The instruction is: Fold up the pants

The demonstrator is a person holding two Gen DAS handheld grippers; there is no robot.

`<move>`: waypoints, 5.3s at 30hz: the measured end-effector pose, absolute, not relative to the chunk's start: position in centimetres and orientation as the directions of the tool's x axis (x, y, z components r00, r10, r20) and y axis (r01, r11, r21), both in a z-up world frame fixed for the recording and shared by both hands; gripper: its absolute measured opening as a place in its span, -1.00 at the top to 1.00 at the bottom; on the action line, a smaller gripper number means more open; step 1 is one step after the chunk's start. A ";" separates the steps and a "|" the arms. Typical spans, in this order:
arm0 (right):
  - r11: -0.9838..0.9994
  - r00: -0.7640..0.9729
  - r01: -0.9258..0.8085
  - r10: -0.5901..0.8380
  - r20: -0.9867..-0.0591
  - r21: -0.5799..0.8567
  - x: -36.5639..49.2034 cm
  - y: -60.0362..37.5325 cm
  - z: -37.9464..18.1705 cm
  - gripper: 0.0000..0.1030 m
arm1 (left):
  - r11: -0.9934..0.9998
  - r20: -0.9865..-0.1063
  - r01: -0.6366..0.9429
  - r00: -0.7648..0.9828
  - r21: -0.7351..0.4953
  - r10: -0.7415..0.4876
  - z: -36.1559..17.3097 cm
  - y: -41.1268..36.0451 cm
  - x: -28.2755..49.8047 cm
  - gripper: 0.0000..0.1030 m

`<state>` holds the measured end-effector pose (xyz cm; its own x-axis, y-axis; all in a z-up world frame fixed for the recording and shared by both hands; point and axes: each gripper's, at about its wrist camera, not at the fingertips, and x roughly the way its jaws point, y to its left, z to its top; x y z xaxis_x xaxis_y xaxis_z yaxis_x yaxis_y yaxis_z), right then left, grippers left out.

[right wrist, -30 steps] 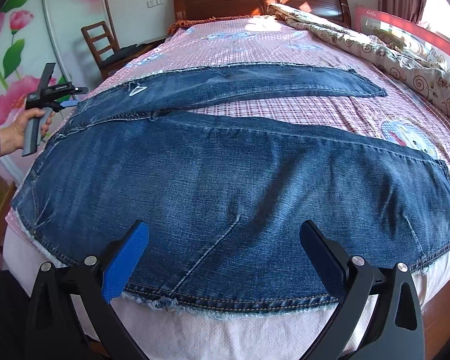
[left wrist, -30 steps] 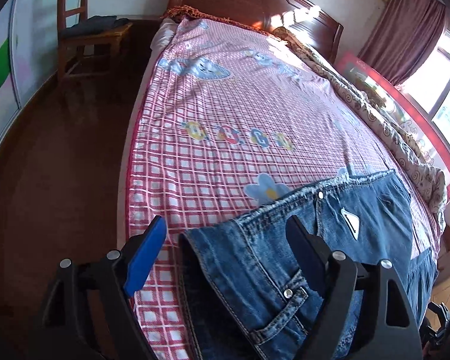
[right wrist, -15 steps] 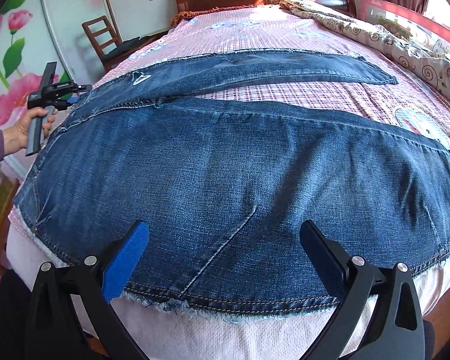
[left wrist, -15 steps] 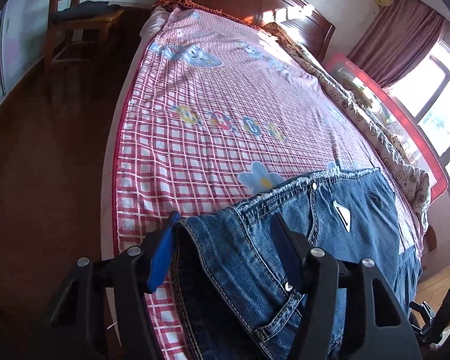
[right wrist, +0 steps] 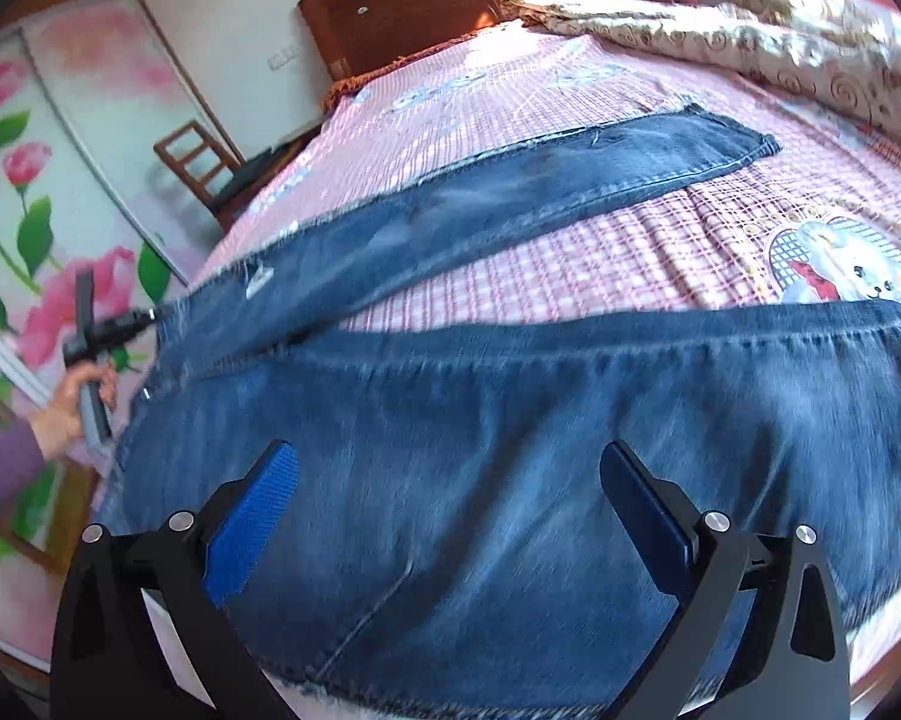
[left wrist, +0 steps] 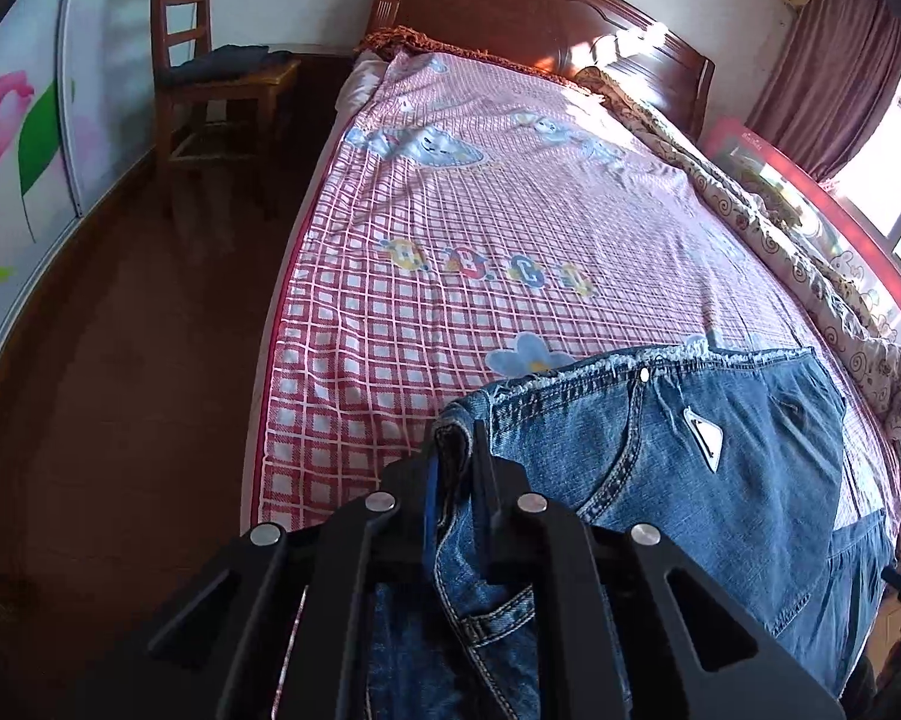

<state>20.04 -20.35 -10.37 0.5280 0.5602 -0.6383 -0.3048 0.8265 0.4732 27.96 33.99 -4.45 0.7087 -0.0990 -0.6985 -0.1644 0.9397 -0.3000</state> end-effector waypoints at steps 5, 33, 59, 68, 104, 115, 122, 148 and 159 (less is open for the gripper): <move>0.654 0.491 -0.271 0.725 -0.483 0.707 31.4 -30.0 -9.2 -0.94 | 0.945 -0.712 -0.171 0.697 -0.280 -0.084 -4.1 32.8 27.9 0.85; 0.946 0.409 -0.199 0.317 -0.856 0.255 65.6 -29.7 -11.2 -0.37 | 0.909 -0.775 -0.330 0.631 -0.253 0.013 -5.9 32.9 29.8 0.83; 0.962 0.794 -0.261 0.262 -0.549 0.082 40.1 -36.2 3.6 0.73 | 0.819 -0.376 -0.113 0.917 -0.562 -0.131 4.4 30.5 19.4 0.86; 0.952 0.785 -0.091 0.250 -0.566 0.293 24.3 -45.8 -4.4 0.73 | 0.752 -0.265 0.004 0.935 -0.659 -0.237 4.8 27.4 5.5 0.85; 0.613 0.702 0.148 0.488 -0.519 0.776 10.4 -47.2 -17.3 0.15 | 0.301 -0.517 -0.466 0.849 -0.832 -0.112 -8.9 22.4 -0.2 0.85; 0.158 0.787 0.266 0.535 -0.309 0.951 8.1 -50.8 -18.9 -0.44 | 0.455 -0.416 -0.318 0.899 -0.832 -0.132 -1.8 22.2 2.9 0.89; 0.000 0.744 0.410 0.579 -0.334 0.912 6.6 -48.2 -21.4 -0.38 | 0.458 -0.416 -0.313 0.898 -0.832 -0.141 -1.6 22.7 3.0 0.89; 0.331 0.843 -0.146 0.534 -0.057 0.932 18.3 -48.1 -4.8 0.92 | 0.615 -0.292 -0.177 0.952 -0.769 -0.091 1.0 25.5 3.7 0.87; 0.330 0.794 0.285 0.445 -0.415 0.900 14.3 -50.3 -22.2 0.95 | 0.625 -0.491 -0.323 0.864 -0.710 -0.112 -6.1 26.0 1.1 0.85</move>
<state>14.31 -50.27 -22.24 0.7937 0.4451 -0.4147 0.2852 0.3298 0.8999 1.15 26.05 -6.13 0.8638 -0.1123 -0.4911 -0.3226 0.6254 -0.7105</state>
